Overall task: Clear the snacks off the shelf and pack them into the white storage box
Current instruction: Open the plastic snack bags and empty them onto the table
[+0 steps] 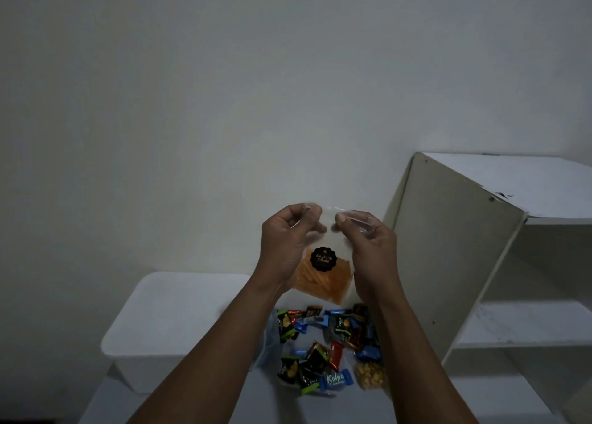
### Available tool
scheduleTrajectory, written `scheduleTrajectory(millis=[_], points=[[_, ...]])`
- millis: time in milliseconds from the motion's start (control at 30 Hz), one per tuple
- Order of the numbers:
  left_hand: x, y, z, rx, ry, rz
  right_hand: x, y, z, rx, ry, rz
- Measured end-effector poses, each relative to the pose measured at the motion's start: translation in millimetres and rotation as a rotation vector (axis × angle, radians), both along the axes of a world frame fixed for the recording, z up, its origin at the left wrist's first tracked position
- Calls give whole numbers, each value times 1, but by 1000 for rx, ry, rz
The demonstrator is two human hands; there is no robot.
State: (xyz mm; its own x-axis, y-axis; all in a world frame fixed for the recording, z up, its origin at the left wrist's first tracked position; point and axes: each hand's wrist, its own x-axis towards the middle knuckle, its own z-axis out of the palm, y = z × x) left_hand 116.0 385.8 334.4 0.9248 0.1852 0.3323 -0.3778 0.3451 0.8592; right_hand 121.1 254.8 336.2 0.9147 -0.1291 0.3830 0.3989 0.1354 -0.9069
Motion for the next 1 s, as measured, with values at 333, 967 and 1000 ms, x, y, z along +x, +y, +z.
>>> scheduleTrajectory(millis=[333, 967, 1000], points=[[1, 1, 1, 115, 8, 28, 2, 3, 5, -7, 30, 53], [3, 3, 1, 184, 0, 48, 7, 13, 3, -28, 7, 44], [3, 1, 1, 181, 0, 66, 7, 14, 2, 8, 18, 24]])
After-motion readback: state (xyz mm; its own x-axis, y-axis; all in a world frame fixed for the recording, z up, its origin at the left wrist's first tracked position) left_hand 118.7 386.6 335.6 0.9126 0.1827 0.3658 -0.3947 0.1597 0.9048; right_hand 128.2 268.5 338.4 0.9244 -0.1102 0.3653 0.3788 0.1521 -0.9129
